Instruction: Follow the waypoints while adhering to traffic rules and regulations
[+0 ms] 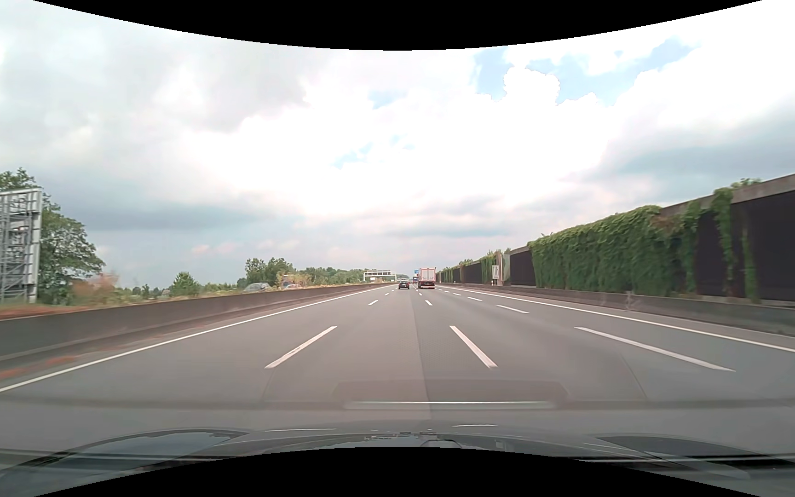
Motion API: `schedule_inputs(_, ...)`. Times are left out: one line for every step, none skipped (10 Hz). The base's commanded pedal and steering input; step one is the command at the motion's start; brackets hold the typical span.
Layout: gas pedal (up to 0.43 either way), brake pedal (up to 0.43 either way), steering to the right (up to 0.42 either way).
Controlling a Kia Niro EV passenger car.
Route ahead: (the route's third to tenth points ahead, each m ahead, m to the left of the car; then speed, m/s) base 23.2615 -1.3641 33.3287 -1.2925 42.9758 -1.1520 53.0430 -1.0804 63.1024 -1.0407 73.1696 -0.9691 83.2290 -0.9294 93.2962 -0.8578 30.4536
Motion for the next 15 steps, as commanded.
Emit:
schedule_inputs(0.268, 0.000, -0.001)
schedule_inputs(0.268, 0.000, -0.001)
schedule_inputs(0.268, 0.000, -0.001)
schedule_inputs(0.268, 0.000, -0.001)
schedule_inputs(0.268, 0.000, -0.002)
schedule_inputs(0.268, 0.000, -0.002)
schedule_inputs(0.268, 0.000, -0.003)
schedule_inputs(0.268, 0.000, -0.004)
schedule_inputs(0.268, 0.000, -0.004)
schedule_inputs(0.268, 0.000, -0.004)
schedule_inputs(0.268, 0.000, -0.003)
schedule_inputs(0.268, 0.000, -0.002)
schedule_inputs(0.268, 0.000, -0.002)
schedule_inputs(0.268, 0.000, -0.002)
schedule_inputs(0.268, 0.000, -0.002)
